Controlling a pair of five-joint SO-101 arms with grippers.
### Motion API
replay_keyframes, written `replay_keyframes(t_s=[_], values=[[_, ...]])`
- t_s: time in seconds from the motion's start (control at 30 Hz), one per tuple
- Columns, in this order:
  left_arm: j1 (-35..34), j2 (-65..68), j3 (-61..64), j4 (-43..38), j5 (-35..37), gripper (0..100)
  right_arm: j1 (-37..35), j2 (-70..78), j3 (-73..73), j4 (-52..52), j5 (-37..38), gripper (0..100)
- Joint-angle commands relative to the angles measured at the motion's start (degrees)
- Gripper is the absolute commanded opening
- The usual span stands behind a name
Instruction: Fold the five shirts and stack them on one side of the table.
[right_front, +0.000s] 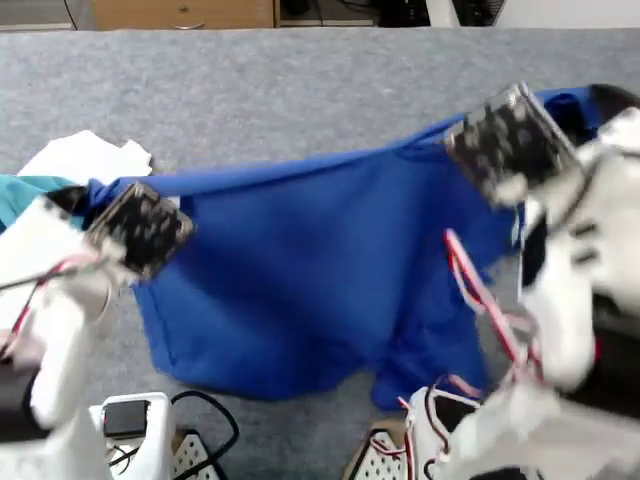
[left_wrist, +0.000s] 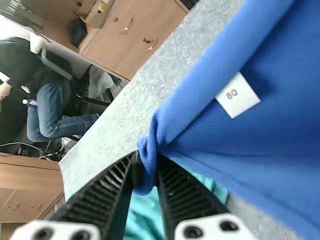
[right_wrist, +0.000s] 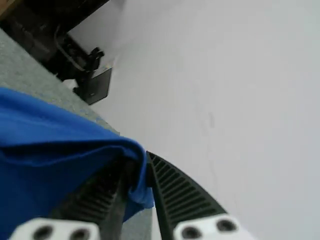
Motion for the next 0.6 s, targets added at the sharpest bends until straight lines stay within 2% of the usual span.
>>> replay_keyframes(t_s=[0.0,0.23,0.33,0.4,0.57], values=[[-0.88,0.75,11.08,-13.19,0.09,2,-1.89,0.13,10.51,-9.41,0.26,0.2],[-0.88,9.27,24.09,-37.45,0.09,2,-5.58,0.40,30.11,-35.16,0.53,0.2],[-0.62,16.04,24.62,-46.86,1.05,2,-6.90,0.48,36.97,-47.12,0.62,0.2],[-0.53,20.97,24.09,-54.24,4.31,2,-7.25,1.36,39.96,-54.07,0.70,0.2],[0.97,33.63,19.96,-67.69,8.97,2,-6.46,7.16,40.57,-64.88,4.48,0.2]])
